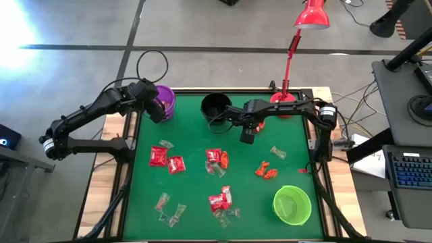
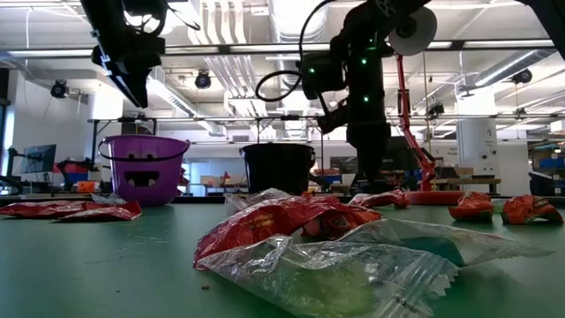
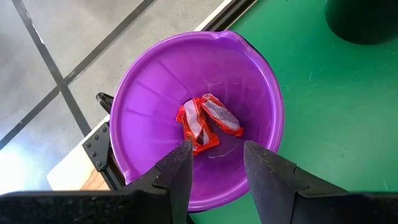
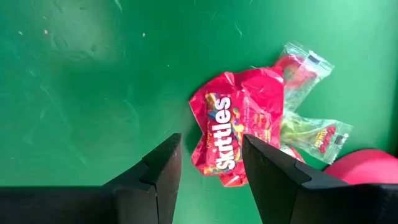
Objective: Sort candy
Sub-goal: Put the red candy into the green bucket
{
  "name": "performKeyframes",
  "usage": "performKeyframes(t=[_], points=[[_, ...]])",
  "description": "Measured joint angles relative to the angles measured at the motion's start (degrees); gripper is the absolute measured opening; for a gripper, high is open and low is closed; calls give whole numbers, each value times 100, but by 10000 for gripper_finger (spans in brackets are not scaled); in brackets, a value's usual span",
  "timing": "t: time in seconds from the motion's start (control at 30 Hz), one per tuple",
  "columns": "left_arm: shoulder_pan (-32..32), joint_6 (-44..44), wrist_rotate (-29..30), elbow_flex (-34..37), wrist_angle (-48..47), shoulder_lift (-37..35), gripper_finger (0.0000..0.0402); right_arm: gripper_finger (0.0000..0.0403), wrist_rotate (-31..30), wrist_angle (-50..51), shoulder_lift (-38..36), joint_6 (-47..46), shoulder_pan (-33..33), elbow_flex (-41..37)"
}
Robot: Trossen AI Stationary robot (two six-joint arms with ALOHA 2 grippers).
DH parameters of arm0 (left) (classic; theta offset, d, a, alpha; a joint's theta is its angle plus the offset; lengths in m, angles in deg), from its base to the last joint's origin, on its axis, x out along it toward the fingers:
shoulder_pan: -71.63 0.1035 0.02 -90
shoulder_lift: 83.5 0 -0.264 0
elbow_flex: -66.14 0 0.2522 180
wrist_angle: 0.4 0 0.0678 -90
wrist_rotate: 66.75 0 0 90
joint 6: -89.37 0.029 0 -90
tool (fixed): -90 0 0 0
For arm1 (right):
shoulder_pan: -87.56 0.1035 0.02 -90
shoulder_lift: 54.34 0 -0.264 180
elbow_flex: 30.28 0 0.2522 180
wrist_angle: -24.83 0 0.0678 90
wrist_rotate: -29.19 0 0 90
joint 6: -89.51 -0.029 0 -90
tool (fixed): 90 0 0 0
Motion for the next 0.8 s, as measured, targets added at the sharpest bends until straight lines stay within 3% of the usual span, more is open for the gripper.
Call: performKeyframes(t=[0.47, 0.8], points=[[0, -43, -8, 0, 36, 11, 127, 160, -312, -493, 187, 146, -13, -373], [0, -45, -363, 0, 41, 11, 127, 160, -1049, -736, 463, 20, -68, -501]])
